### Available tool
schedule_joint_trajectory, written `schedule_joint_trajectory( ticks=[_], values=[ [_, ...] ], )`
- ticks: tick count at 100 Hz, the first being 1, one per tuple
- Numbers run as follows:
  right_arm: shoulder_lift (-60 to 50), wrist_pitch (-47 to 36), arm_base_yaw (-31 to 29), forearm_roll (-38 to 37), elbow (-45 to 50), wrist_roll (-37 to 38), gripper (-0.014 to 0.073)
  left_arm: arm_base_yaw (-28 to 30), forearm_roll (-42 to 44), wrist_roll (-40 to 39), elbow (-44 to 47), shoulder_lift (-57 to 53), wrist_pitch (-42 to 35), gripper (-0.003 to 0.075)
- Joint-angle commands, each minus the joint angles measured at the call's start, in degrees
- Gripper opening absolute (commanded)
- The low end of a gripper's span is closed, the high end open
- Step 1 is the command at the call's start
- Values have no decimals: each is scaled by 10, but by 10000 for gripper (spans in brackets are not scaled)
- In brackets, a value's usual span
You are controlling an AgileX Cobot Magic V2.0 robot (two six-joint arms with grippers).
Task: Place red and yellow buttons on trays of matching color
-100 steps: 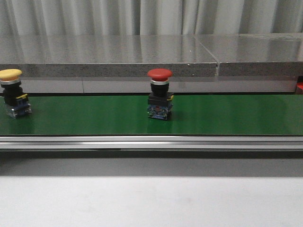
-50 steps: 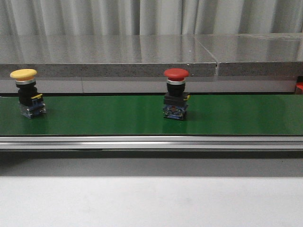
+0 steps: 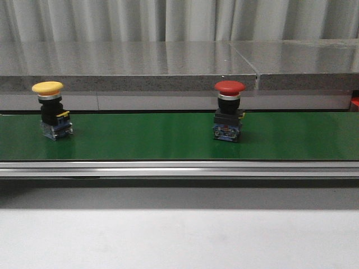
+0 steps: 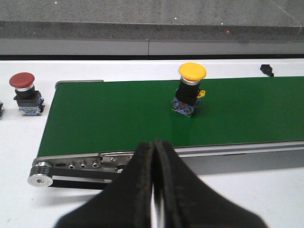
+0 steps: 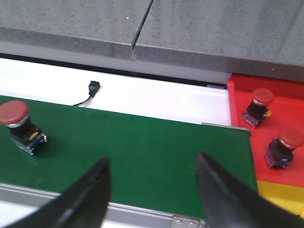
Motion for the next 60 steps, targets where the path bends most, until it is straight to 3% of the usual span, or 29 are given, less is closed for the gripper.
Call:
schedule_joint_trajectory(
  ticks=[1, 35, 60],
  values=[
    [1, -30, 1, 32, -13, -5, 660, -5, -12, 0, -15, 5, -38, -19],
    [98, 47, 54, 37, -32, -50, 635, -5, -12, 0, -15, 5, -38, -19],
    [225, 33, 119, 37, -68, -55, 635, -5, -12, 0, -15, 5, -38, -19]
  ],
)
